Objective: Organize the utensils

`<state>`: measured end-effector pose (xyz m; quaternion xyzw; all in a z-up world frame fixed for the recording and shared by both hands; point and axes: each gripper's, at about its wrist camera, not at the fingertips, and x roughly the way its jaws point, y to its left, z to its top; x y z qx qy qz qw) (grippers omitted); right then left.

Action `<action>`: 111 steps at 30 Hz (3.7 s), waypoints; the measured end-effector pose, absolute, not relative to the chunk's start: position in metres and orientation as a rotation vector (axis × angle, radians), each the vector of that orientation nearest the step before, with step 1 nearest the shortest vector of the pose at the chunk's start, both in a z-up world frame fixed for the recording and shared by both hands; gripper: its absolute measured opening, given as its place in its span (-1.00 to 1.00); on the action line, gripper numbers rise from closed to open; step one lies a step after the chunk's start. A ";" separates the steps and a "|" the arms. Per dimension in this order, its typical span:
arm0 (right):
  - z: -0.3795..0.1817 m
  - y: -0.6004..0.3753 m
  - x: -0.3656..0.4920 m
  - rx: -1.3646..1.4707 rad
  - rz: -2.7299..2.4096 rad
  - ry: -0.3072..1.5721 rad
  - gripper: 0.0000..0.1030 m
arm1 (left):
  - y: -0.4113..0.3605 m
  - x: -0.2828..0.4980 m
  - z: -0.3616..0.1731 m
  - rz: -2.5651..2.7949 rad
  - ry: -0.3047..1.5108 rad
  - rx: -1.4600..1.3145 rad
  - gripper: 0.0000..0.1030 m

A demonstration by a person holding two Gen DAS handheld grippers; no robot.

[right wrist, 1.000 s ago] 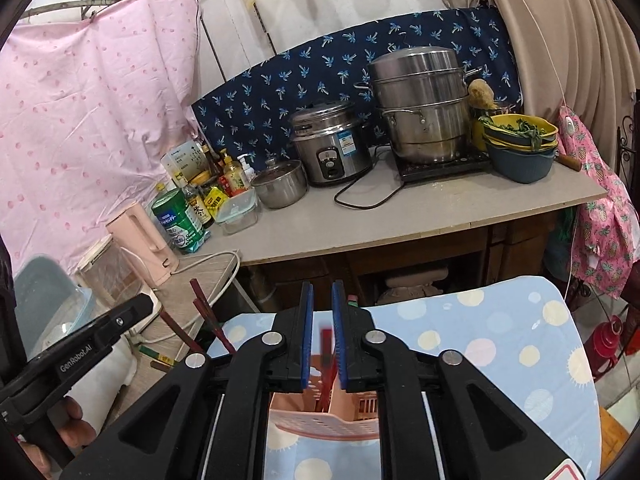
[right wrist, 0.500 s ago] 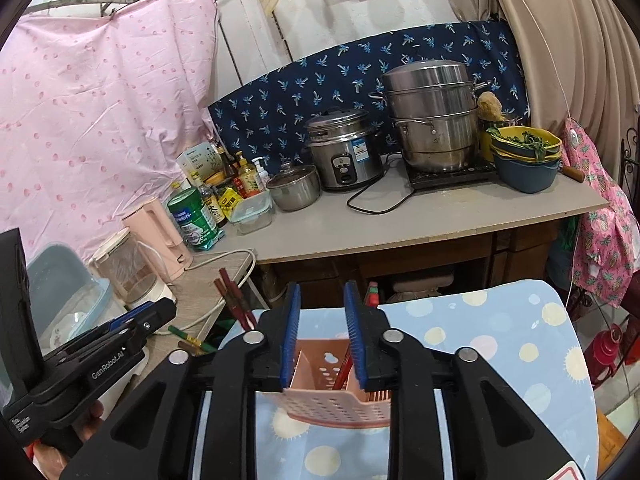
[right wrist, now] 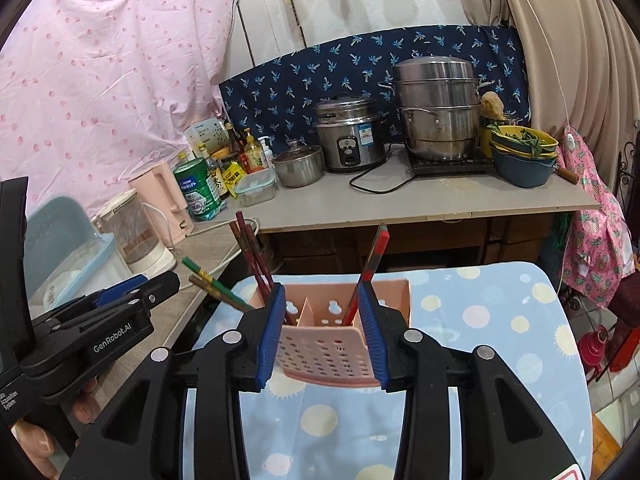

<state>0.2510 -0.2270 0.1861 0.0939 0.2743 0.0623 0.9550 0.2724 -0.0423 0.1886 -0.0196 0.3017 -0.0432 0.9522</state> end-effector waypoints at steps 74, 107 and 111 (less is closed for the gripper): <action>0.110 -0.208 0.162 0.044 -0.004 0.685 0.68 | -0.032 0.185 0.103 0.047 0.741 0.040 0.77; 0.095 -0.215 0.190 0.058 -0.015 0.723 0.68 | -0.047 0.210 0.095 0.036 0.761 0.074 0.80; 0.094 -0.215 0.192 0.059 -0.016 0.727 0.68 | -0.048 0.212 0.093 0.039 0.770 0.078 0.80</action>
